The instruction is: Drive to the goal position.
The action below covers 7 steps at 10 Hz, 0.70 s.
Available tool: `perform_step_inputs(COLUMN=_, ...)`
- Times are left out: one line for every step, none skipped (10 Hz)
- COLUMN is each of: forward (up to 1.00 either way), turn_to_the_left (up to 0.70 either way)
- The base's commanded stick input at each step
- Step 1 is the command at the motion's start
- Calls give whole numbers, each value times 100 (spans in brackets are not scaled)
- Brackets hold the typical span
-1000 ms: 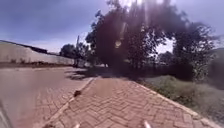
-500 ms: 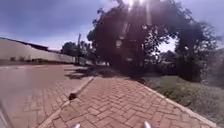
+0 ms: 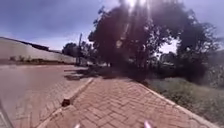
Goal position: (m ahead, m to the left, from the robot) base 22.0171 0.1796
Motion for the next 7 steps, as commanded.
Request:
perform_step_inputs(forward=70, turn_to_the_left=0)
perform_step_inputs(forward=70, turn_to_the_left=0)
perform_step_inputs(forward=70, turn_to_the_left=0)
perform_step_inputs(forward=70, turn_to_the_left=0)
perform_step_inputs(forward=70, turn_to_the_left=0)
perform_step_inputs(forward=70, turn_to_the_left=0)
perform_step_inputs(forward=70, turn_to_the_left=-13)
